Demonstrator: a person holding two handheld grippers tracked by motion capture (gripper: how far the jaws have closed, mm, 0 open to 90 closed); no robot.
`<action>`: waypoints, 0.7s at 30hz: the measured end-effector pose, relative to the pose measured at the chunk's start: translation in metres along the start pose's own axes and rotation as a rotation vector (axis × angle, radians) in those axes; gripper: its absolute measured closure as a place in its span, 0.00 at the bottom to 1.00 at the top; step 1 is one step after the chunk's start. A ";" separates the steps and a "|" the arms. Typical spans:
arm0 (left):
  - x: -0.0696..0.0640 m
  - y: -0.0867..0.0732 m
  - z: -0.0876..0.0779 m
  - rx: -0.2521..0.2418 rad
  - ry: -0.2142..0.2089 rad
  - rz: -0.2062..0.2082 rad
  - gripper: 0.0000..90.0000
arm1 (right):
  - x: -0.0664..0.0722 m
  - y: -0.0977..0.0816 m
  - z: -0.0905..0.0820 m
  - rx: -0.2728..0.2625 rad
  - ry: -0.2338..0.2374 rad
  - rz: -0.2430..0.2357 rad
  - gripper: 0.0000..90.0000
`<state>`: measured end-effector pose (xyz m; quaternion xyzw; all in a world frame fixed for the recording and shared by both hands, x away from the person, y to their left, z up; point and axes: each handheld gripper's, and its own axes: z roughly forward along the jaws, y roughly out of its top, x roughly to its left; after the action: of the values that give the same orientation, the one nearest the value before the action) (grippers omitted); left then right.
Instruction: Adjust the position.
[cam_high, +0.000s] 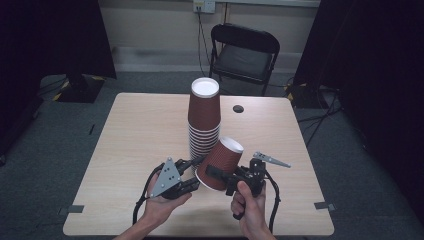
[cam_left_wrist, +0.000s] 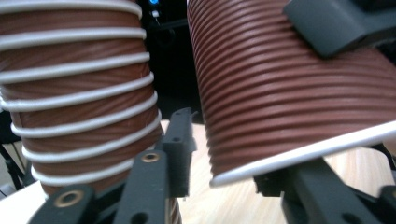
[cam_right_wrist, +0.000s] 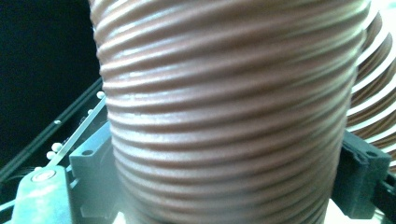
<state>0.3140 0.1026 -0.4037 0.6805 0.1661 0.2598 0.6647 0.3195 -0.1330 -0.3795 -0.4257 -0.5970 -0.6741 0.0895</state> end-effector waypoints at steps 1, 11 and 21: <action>0.000 0.000 0.000 0.000 0.000 0.000 0.73 | 0.001 0.000 0.000 0.000 0.002 0.008 0.15; 0.002 -0.004 0.006 -0.057 0.032 0.004 0.87 | 0.001 -0.004 0.006 0.000 0.022 0.040 0.15; 0.003 -0.007 0.006 -0.065 0.037 0.043 0.92 | -0.004 -0.006 0.009 -0.019 0.038 0.013 0.12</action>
<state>0.3206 0.0999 -0.4098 0.6570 0.1554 0.2918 0.6775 0.3226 -0.1250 -0.3874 -0.4176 -0.5859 -0.6871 0.1011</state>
